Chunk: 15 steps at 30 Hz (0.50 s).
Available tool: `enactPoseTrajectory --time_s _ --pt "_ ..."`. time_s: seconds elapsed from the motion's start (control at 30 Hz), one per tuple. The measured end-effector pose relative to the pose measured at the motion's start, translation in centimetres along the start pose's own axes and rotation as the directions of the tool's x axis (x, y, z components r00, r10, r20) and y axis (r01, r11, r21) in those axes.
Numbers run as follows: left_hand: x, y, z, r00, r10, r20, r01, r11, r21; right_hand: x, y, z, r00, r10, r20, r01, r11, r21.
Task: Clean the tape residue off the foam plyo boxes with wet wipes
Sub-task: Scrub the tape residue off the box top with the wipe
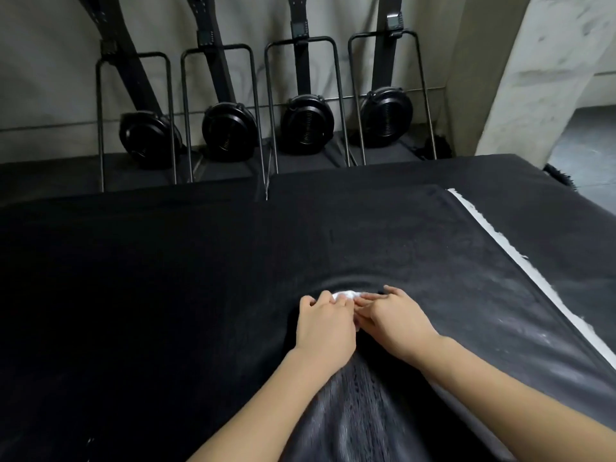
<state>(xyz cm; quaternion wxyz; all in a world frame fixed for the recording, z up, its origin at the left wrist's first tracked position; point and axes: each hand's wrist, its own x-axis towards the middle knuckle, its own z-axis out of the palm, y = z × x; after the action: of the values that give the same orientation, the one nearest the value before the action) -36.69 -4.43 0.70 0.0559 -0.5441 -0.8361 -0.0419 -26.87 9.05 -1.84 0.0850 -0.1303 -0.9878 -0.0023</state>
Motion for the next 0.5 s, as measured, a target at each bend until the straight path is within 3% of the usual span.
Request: enactPoseTrajectory --time_s 0.13,0.3,0.5 --pt "4.5 -1.4 0.3 0.999 -0.034 0.012 0.033 0.999 0.025 4.6 2.1 0.7 0.995 0.034 0.091 -0.032 0.999 -0.022" --pt "8.6 -3.1 -0.2 0.994 -0.092 0.066 0.094 0.995 -0.018 9.0 4.0 1.8 0.99 0.123 0.074 -0.124 0.992 0.01" --pt "6.4 -1.8 -1.2 0.997 -0.068 0.047 0.069 0.997 -0.017 6.9 2.8 1.5 0.995 0.084 0.053 -0.085 0.996 0.006"
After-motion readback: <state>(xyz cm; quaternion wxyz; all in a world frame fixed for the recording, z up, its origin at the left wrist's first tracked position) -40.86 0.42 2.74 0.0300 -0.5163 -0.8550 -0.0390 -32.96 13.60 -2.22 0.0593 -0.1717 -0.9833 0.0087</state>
